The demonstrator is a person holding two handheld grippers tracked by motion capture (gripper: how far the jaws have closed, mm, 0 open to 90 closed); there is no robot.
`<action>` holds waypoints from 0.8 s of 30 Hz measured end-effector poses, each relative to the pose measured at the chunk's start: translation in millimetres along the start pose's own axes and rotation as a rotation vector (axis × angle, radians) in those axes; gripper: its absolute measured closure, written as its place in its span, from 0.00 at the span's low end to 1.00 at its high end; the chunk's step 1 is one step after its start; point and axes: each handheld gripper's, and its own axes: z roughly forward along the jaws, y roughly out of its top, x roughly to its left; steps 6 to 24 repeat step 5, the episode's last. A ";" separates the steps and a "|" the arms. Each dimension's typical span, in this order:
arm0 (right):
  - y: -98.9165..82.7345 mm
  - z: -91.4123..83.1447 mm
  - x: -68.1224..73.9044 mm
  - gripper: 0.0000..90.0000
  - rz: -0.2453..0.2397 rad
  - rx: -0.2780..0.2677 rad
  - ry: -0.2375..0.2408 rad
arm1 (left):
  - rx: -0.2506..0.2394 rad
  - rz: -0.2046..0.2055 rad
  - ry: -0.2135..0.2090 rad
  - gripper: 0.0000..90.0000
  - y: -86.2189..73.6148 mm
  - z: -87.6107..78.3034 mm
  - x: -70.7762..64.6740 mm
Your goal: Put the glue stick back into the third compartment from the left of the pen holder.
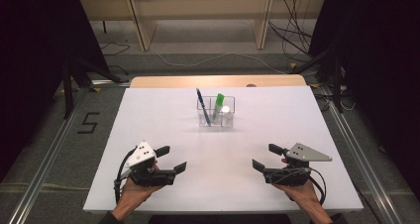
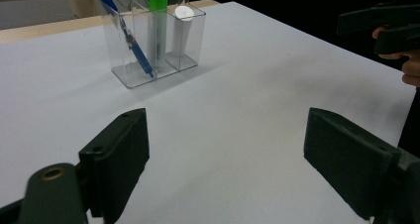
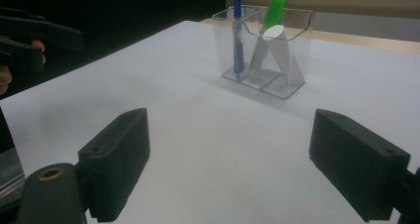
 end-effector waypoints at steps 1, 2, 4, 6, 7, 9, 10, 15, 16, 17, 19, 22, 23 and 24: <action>0.1 -0.2 0.2 0.18 0.000 -0.001 0.000 | 0.003 0.004 -0.001 0.19 0.0 -0.2 0.2; 0.3 -0.2 0.0 0.18 0.000 -0.004 0.000 | 0.005 0.003 -0.001 0.19 0.0 -0.1 0.3; 0.3 -0.5 -0.2 0.18 0.000 -0.004 0.001 | 0.004 0.003 0.001 0.19 -0.1 0.2 0.4; 0.2 -0.5 -0.4 0.18 0.001 -0.006 0.001 | 0.005 0.004 0.000 0.18 -0.1 0.2 0.5; 0.2 -0.5 -0.4 0.18 0.001 -0.006 0.001 | 0.005 0.004 0.000 0.18 -0.1 0.2 0.5; 0.2 -0.5 -0.4 0.18 0.001 -0.006 0.001 | 0.005 0.004 0.000 0.18 -0.1 0.2 0.5; 0.2 -0.5 -0.4 0.18 0.001 -0.006 0.001 | 0.005 0.004 0.000 0.18 -0.1 0.2 0.5; 0.2 -0.5 -0.4 0.18 0.001 -0.006 0.001 | 0.005 0.004 0.000 0.18 -0.1 0.2 0.5; 0.2 -0.5 -0.4 0.18 0.001 -0.006 0.001 | 0.005 0.004 0.000 0.18 -0.1 0.2 0.5; 0.2 -0.5 -0.4 0.18 0.001 -0.006 0.001 | 0.005 0.004 0.000 0.18 -0.1 0.2 0.5; 0.2 -0.5 -0.4 0.18 0.001 -0.006 0.001 | 0.005 0.004 0.000 0.18 -0.1 0.2 0.5; 0.2 -0.5 -0.4 0.18 0.001 -0.006 0.001 | 0.005 0.004 0.000 0.18 -0.1 0.2 0.5; 0.2 -0.5 -0.4 0.18 0.001 -0.006 0.001 | 0.005 0.004 0.000 0.18 -0.1 0.2 0.5; 0.2 -0.5 -0.4 0.18 0.001 -0.006 0.001 | 0.005 0.004 0.000 0.18 -0.1 0.2 0.5</action>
